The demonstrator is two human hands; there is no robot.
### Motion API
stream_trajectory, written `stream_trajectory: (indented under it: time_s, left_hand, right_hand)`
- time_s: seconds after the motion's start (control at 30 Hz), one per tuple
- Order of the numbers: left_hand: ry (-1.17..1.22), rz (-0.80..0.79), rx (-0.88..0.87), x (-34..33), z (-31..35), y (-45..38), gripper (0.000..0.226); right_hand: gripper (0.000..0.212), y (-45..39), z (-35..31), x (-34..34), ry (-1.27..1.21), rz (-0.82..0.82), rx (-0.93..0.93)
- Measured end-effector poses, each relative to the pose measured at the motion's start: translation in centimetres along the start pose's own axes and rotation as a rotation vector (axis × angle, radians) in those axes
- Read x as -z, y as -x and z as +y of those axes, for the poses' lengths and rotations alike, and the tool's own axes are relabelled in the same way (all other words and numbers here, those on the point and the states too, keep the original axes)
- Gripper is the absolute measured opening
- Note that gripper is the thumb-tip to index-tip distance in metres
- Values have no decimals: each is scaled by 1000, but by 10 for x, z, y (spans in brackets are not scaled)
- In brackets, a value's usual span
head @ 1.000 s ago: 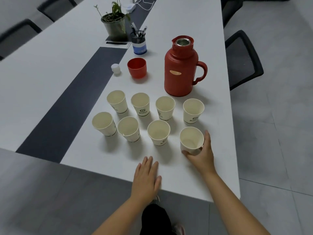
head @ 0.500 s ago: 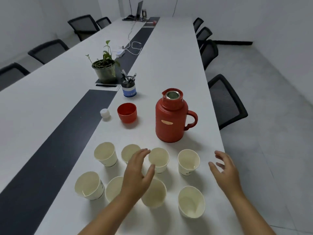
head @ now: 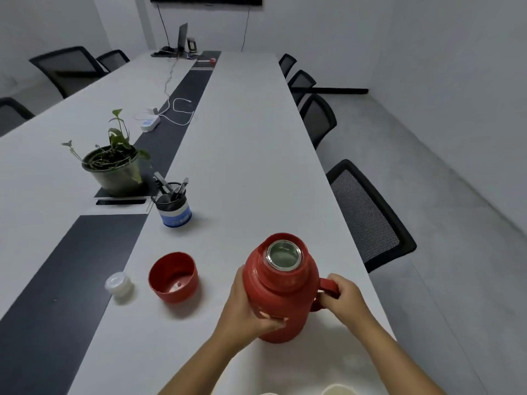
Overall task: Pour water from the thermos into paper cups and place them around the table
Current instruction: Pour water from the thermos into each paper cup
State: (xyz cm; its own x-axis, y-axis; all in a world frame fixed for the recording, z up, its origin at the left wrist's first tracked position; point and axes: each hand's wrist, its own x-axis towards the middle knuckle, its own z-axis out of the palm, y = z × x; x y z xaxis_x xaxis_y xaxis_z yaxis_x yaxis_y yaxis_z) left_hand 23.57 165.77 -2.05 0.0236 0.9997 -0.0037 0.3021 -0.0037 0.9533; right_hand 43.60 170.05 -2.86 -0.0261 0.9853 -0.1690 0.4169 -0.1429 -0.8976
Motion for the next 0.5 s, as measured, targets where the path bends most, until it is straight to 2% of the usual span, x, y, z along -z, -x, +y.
stream_trajectory:
  time_s: [0.2, 0.37, 0.5]
  left_hand:
    - [75, 57, -50, 2, 3, 2, 93]
    - [75, 112, -144, 4, 43, 19, 99]
    - [62, 129, -216, -5, 86, 45, 102]
  right_hand:
    - [38, 10, -7, -5, -100, 89, 64]
    - [18, 33, -40, 18, -169, 123, 197]
    - [16, 70, -70, 53, -163, 151, 325]
